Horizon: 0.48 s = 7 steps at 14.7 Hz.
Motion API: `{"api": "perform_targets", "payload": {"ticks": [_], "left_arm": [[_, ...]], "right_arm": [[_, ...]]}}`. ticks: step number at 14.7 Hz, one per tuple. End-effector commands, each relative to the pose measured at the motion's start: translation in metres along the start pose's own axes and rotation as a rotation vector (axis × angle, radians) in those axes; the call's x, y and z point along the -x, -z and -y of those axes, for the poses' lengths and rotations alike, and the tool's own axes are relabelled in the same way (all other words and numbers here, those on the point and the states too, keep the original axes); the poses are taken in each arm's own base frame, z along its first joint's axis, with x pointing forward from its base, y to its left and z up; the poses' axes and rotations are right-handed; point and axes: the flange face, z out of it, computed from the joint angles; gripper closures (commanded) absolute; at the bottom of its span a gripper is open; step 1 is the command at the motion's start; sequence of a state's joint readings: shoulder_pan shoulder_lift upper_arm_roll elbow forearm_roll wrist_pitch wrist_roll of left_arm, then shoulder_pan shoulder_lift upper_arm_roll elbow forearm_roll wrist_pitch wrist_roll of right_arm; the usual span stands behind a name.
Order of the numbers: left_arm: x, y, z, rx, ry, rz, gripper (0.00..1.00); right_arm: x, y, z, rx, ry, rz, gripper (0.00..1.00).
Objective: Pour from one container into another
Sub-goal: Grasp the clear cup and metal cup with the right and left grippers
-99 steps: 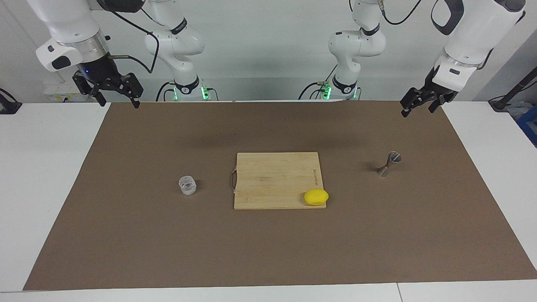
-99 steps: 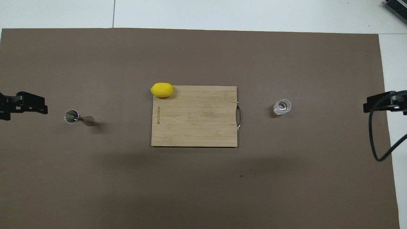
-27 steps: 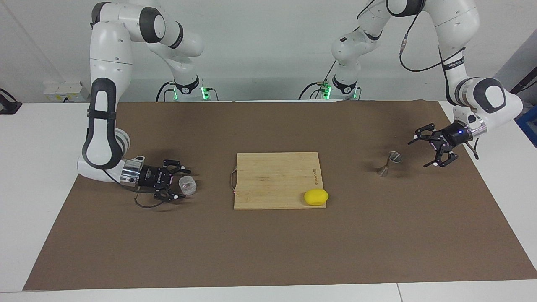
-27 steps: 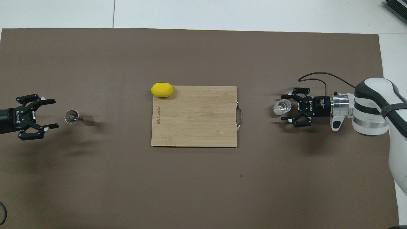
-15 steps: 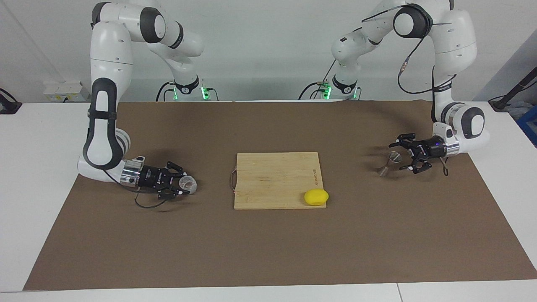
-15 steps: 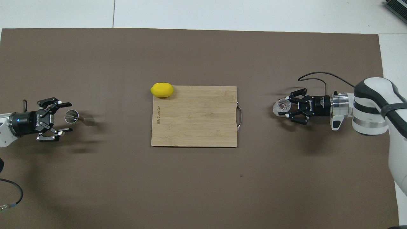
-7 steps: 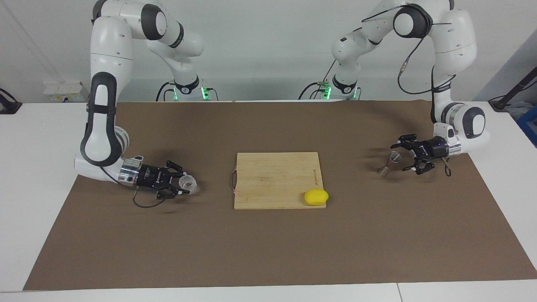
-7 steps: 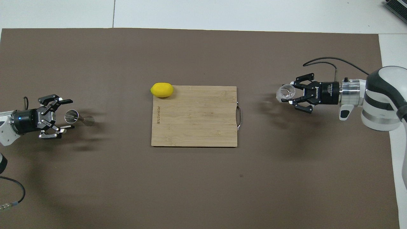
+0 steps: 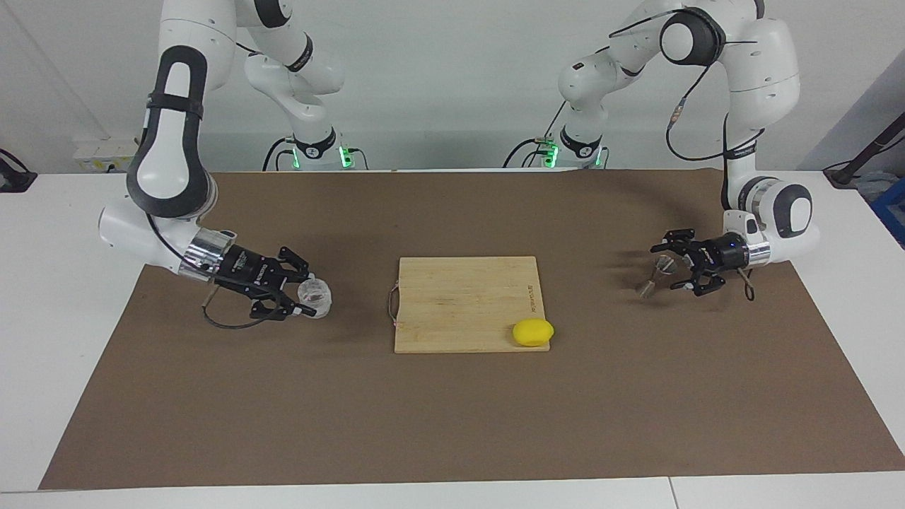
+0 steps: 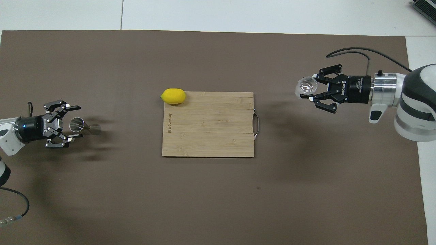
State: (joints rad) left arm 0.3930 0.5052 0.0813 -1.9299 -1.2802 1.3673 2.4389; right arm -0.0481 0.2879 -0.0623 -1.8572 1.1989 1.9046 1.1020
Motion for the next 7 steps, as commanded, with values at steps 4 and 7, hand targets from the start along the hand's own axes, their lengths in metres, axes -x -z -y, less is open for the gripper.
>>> {"api": "perform_targets", "payload": {"ticks": [4,7], "left_arm": [[0.004,0.009,-0.002,-0.012,-0.016,-0.012,0.0],[0.004,0.008,-0.001,-0.013,-0.016,-0.009,0.04]], "right_arm": [[0.043,-0.017,-0.023,0.059,0.005,-0.032,1.0],[0.05,-0.029,-0.033,0.136,-0.018,-0.04,1.0]]}}
